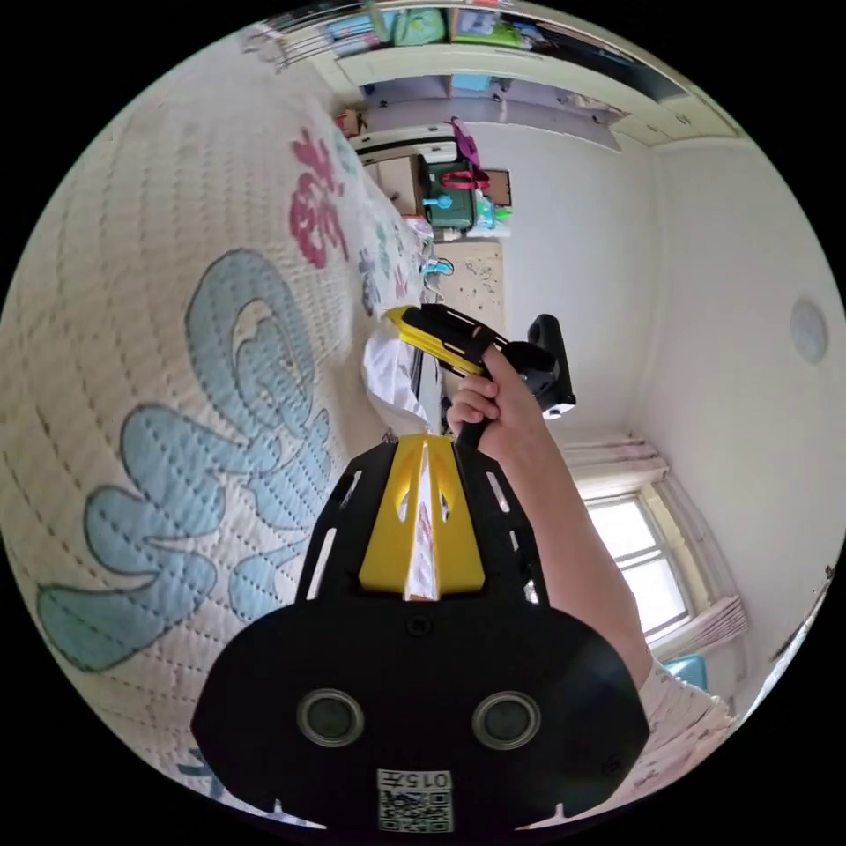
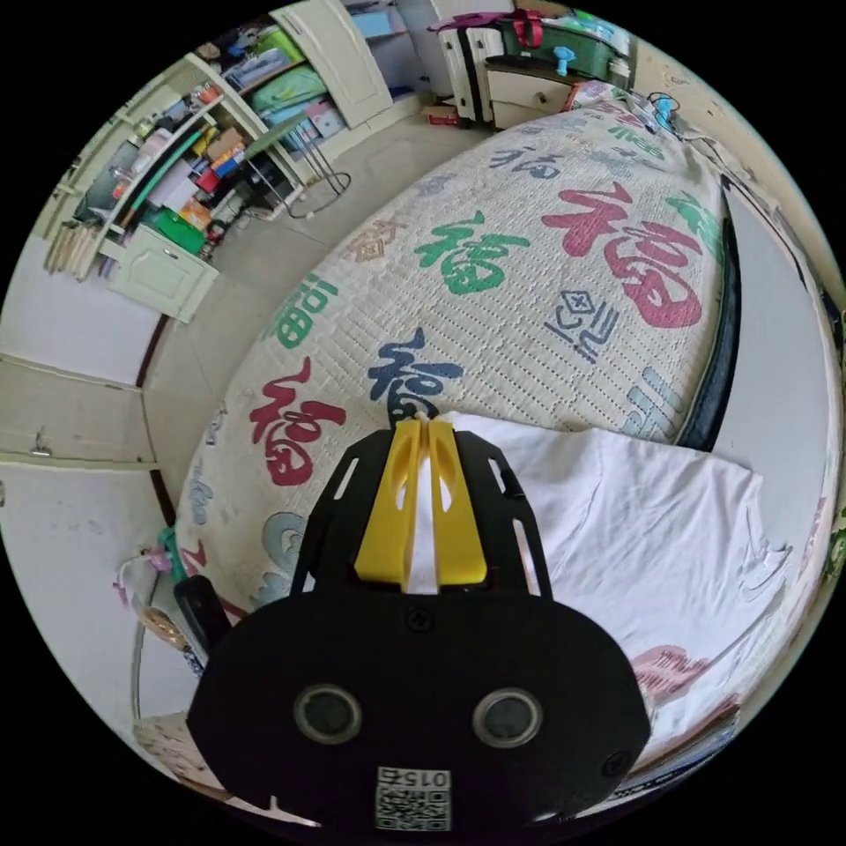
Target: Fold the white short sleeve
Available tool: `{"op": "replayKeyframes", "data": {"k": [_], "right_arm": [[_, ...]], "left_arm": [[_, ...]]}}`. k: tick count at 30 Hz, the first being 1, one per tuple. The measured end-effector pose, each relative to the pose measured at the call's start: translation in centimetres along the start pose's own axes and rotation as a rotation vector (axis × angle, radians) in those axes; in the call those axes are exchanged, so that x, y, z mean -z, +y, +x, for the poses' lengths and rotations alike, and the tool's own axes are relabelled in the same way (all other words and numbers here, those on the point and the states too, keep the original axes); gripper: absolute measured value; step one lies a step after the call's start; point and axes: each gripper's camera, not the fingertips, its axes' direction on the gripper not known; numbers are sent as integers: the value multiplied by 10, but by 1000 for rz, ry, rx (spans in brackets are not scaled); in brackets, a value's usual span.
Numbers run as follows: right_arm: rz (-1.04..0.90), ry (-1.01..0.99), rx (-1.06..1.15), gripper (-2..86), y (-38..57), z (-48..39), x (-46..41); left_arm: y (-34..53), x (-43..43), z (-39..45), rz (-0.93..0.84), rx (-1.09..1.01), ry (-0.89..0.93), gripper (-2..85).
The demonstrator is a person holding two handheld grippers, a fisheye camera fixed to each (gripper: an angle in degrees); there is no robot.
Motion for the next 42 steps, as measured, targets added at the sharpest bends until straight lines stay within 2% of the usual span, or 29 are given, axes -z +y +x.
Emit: {"op": "replayKeyframes", "data": {"k": [3,8,14,20,23,27,29,31,36,42], "right_arm": [[104,-59,-10,4,20,34,66],[261,-67,-84,3,97,115,179],[259,-133,-268,3,197,206,233],[276,-147,-401,3,260,250,251],[301,-184,-420,4,280,255,265],[345,-192,-419,9,297,252,290],[395,-181,-420,17,304,249,305],[419,-170,-425,27,308,247,316],[466,-152,-384,61,310,226,342],[338,-170,-276,82,293,193,348]], "left_arm": [[-19,-16,42,-34,-131,-80,-7],[-46,-96,155,-343,-575,-305,-7],[-33,-178,224,-551,-809,-286,-7],[-1,-251,277,-807,-983,-283,-6],[5,-268,299,-815,-1062,-333,-2],[-23,-274,316,-731,-1020,-335,21],[-36,-285,326,-675,-1023,-302,81],[-38,-296,338,-671,-1052,-283,104],[-34,-330,359,-693,-1111,-394,109],[-58,-352,366,-703,-1114,-450,106]]}}
